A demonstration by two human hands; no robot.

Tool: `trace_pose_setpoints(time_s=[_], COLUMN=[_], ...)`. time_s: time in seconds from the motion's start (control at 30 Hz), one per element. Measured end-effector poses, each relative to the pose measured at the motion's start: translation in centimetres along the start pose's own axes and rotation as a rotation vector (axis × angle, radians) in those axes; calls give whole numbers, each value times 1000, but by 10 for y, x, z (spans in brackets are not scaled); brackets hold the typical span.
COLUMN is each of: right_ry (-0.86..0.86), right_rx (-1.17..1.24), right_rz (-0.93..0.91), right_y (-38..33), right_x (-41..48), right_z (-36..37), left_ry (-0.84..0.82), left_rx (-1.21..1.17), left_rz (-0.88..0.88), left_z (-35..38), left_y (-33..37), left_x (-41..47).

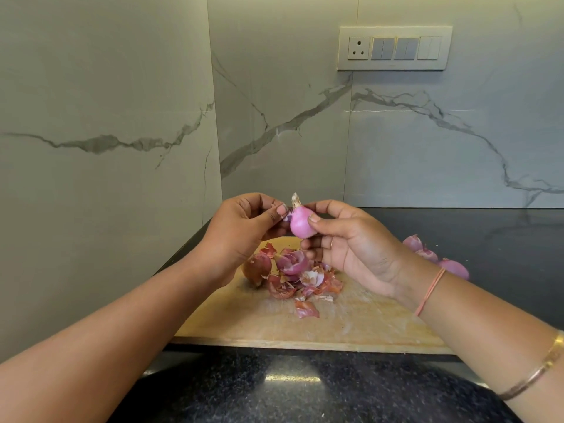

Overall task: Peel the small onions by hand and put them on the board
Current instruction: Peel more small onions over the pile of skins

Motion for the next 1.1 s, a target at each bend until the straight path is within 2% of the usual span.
trace_pose_setpoints(time_s=[0.1, 0.27, 0.67, 0.93, 1.1], right_ry=[35, 107, -9, 59, 85], right_rx=[-129, -267, -145, -303, -397], right_rz=[-24, -84, -62, -98, -117], right_y=[-1, -5, -6, -11, -14], right_x=[0, -1, -3, -4, -4], right_z=[-5, -13, 4, -4, -4], left_ry=[32, -35, 57, -5, 34], left_rx=[10, -120, -118, -149, -147], left_rz=[-18, -27, -6, -29, -38], left_z=[-1, 11, -6, 8, 4], left_y=[-6, -8, -6, -4, -4], left_x=[-1, -3, 0, -4, -6])
Point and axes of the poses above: each hand's wrist, its own x-axis towards the middle knuckle, its own z-axis out of the palm, y = z × x, the point moved 10 cm from there along x, towards the middle knuckle, and after that the axes turned 6 degrees about -y, right-handed, at the moved point
